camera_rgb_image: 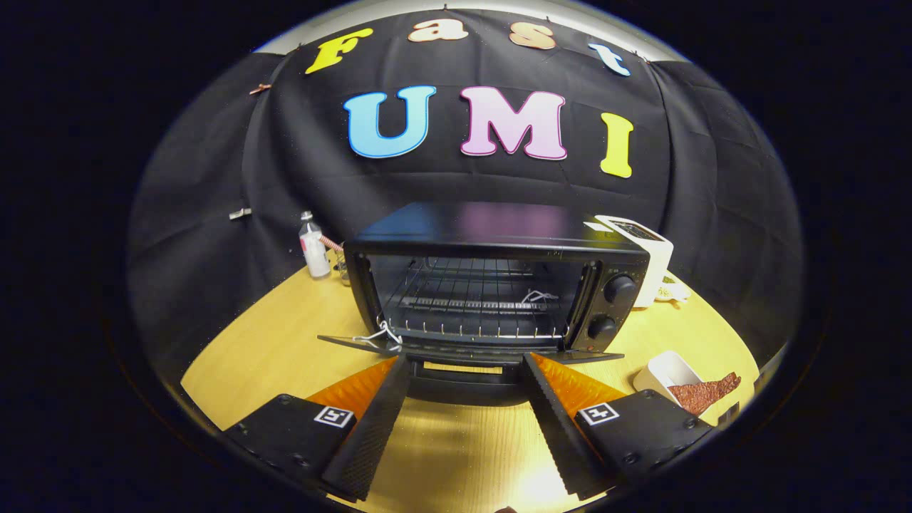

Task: Open the toaster oven, put the food inside, and close the toaster oven door.

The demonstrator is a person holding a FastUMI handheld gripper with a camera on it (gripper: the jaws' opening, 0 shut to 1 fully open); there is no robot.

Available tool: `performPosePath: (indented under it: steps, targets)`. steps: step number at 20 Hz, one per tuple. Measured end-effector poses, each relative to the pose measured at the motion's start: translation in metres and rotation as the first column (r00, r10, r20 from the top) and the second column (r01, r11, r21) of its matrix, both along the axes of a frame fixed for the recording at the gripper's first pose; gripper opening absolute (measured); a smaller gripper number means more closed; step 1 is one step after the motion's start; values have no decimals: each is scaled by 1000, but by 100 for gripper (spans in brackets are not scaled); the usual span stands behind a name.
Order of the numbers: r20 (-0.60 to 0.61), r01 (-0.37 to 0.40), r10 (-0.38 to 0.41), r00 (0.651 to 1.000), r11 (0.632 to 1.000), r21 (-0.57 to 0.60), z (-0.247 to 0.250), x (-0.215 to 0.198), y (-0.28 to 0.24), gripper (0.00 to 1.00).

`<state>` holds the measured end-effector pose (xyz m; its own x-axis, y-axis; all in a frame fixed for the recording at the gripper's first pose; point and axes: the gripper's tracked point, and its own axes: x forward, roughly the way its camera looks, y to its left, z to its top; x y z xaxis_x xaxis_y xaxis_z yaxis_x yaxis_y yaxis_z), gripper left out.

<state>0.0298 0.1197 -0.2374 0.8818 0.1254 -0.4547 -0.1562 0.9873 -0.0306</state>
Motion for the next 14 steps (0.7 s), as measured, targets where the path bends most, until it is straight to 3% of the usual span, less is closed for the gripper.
performPosePath:
  steps: [8, 14]
  targets:
    - [-133, -15, 13, 991, 1000, -11, -59, -41, -12, 98]
    - [-44, -79, 79, 996, 997, -4, 8, -58, -41, 98]
